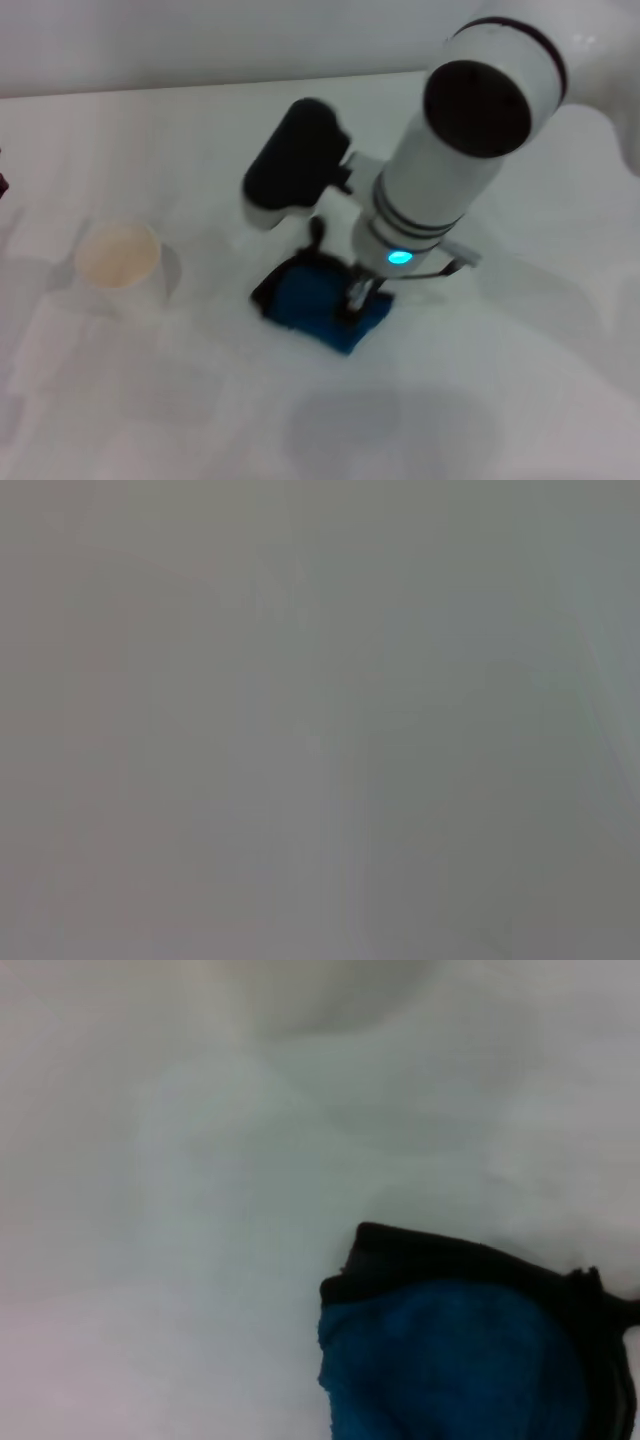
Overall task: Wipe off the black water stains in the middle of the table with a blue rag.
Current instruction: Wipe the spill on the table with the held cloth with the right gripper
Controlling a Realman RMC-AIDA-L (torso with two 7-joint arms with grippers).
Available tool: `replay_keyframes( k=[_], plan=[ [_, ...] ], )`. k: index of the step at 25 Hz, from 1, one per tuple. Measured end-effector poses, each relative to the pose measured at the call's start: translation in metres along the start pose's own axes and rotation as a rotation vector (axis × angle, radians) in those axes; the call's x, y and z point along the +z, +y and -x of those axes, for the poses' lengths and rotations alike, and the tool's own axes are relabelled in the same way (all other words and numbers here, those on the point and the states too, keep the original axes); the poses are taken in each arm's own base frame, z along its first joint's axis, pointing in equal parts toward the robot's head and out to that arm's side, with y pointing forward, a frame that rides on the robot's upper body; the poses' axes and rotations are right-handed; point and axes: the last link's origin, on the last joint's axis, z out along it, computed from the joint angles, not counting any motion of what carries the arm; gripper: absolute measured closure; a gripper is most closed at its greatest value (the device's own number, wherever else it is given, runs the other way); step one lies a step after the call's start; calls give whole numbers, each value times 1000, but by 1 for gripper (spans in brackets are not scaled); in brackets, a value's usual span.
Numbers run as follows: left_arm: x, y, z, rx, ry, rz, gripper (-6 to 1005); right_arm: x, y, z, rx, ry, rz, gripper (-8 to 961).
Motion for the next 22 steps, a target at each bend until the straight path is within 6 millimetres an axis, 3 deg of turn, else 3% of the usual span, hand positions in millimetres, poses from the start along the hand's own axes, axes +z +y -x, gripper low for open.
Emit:
replay_keyframes(
  k=[4,13,22],
  plan=[
    [1,-1,0,4,1,0,119,-5,-19,-15,64,36,-55,856],
    [3,-2,0,5,0,-1,120,-38,-64,-57,239,55,-188,851],
    [7,-3,-1,7,5,-1,120,-41,-87,-99,358,105,-214,847]
  ],
)
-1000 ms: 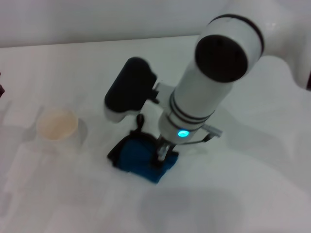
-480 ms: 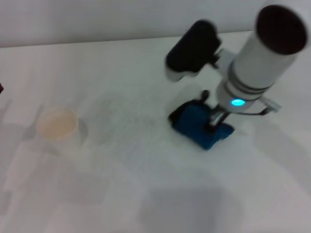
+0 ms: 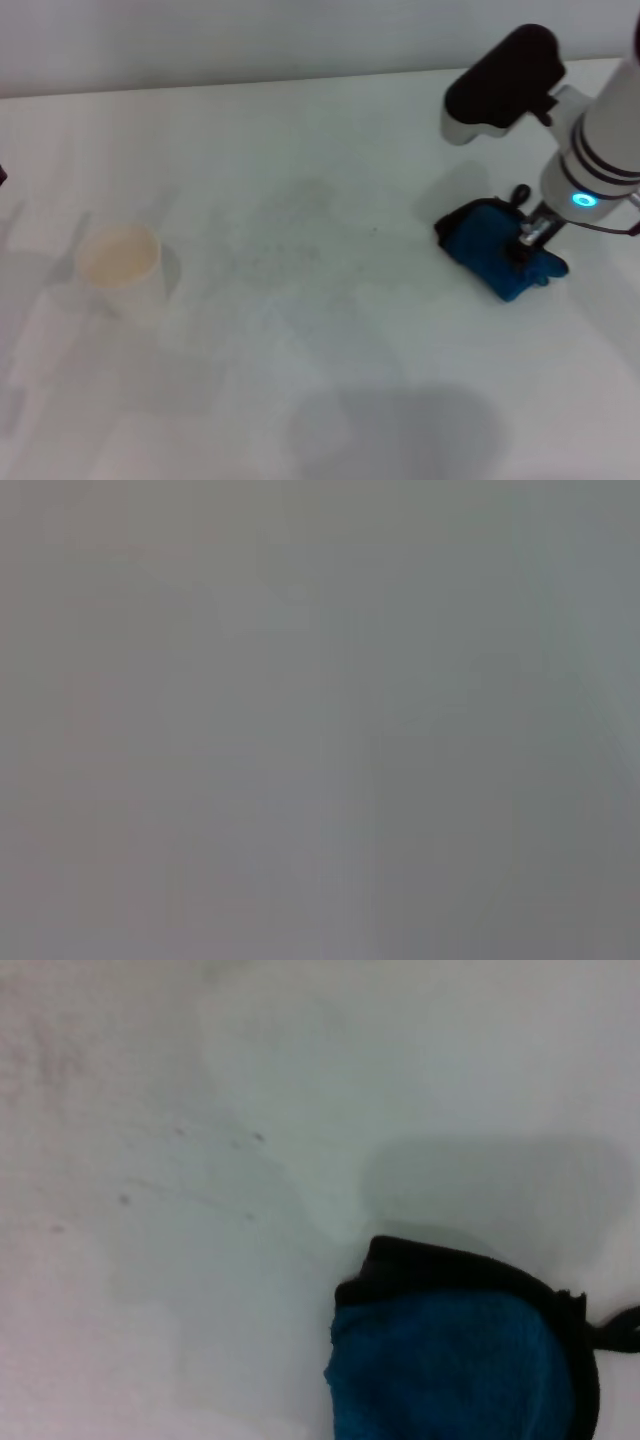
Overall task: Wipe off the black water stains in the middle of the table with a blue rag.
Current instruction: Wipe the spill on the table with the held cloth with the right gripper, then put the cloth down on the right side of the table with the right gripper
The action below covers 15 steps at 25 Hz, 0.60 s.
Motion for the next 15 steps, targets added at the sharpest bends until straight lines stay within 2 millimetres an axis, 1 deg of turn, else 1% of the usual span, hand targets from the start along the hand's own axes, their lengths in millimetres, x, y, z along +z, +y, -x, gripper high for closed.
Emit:
replay_keyframes(
  k=[3,6,15],
  plan=[
    [1,0,0,1,1,1,120,3,-6,-8,26,12,1,845],
    [2,0,0,1,2,2,119,5,-7,-10,27,13,2,844],
    [3,0,0,2,4,2,120,5,-1,-11,-25,7,34,839]
  ],
)
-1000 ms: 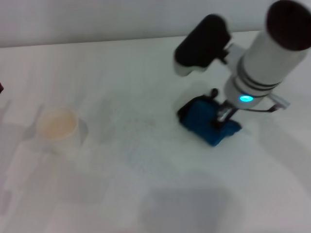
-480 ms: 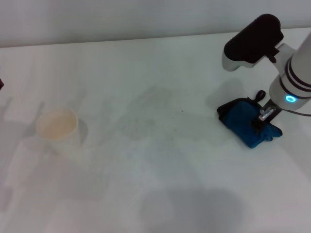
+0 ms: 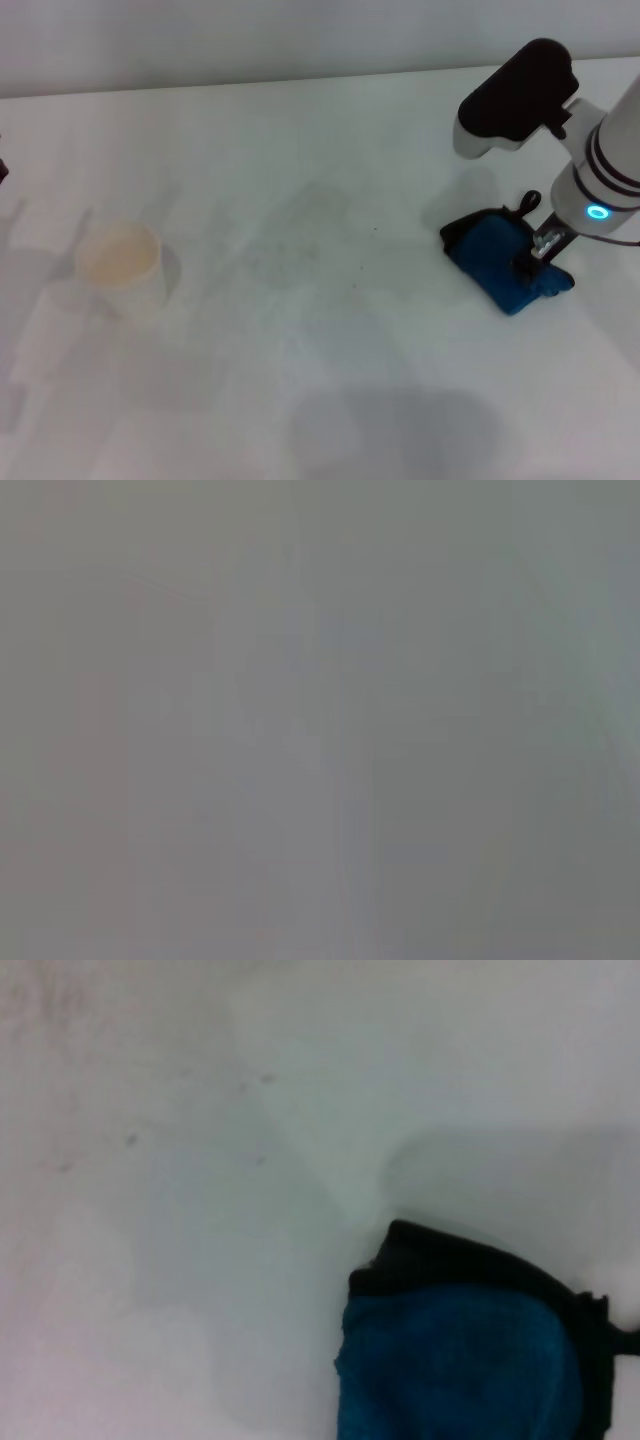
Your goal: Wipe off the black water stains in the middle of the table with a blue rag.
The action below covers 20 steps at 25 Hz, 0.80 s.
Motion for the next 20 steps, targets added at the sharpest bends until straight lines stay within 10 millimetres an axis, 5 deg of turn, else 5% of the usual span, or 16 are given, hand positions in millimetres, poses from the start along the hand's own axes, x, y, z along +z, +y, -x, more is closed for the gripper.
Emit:
replay_keyframes(
  k=[6,12,20],
  plan=[
    [0,0,0,0,0,0,120,5,0,0,-9,18,7,836],
    [0,0,0,1,0,-2,119,-7,-4,6,3,-39,-8,614],
    [0,-1,0,3,-1,-3,119,-19,-12,7,28,-84,-18,487]
  ],
)
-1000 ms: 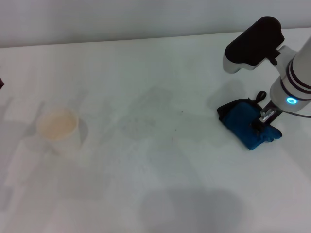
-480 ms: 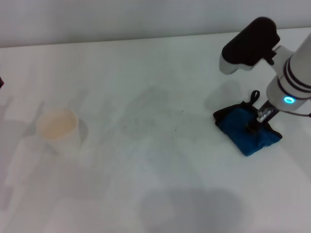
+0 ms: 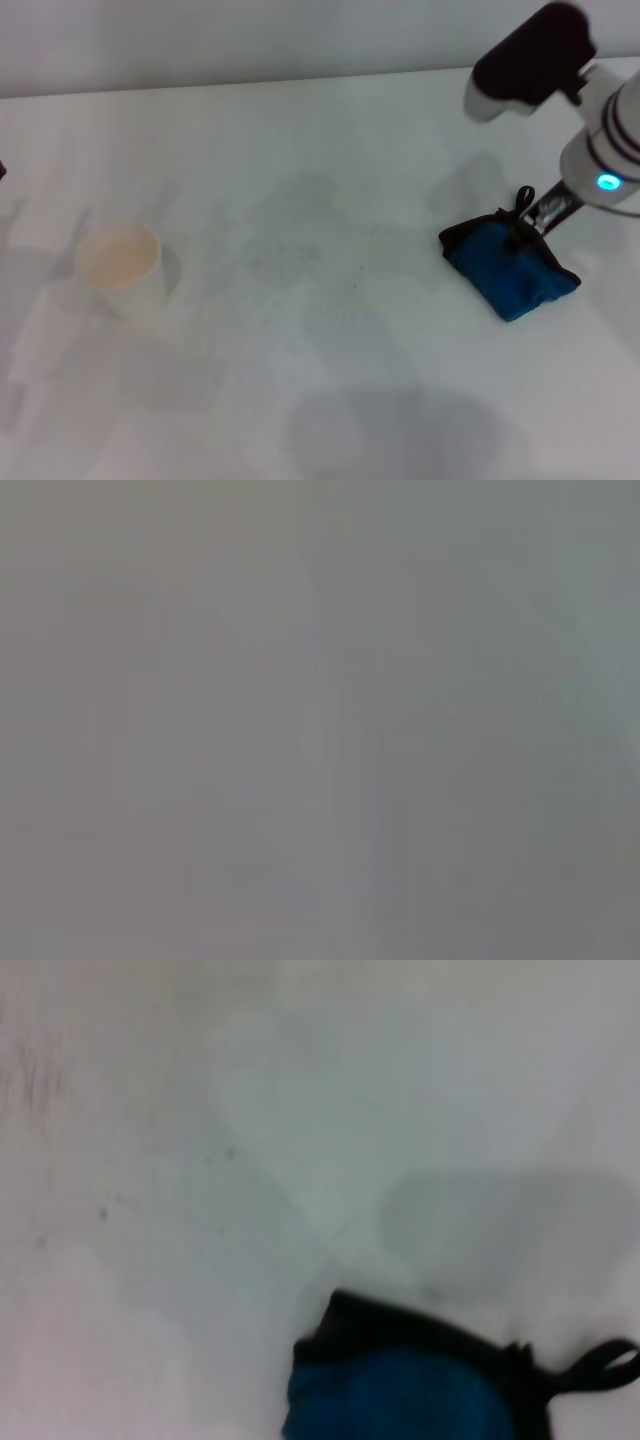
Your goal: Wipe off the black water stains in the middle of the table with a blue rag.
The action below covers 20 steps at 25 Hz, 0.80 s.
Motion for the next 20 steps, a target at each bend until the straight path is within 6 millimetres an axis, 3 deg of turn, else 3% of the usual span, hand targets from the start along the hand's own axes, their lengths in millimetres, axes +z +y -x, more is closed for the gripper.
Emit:
replay_keyframes(
  k=[3,8,20],
  plan=[
    [0,-1,0,3,-1,-1,119,-13,-9,3,19,-81,-7,439],
    [0,-3,0,8,-2,-1,120,-30,-34,4,110,-271,51,440],
    [0,-10,0,33,-6,-10,119,-31,-100,-30,365,-771,241,444]
  ],
)
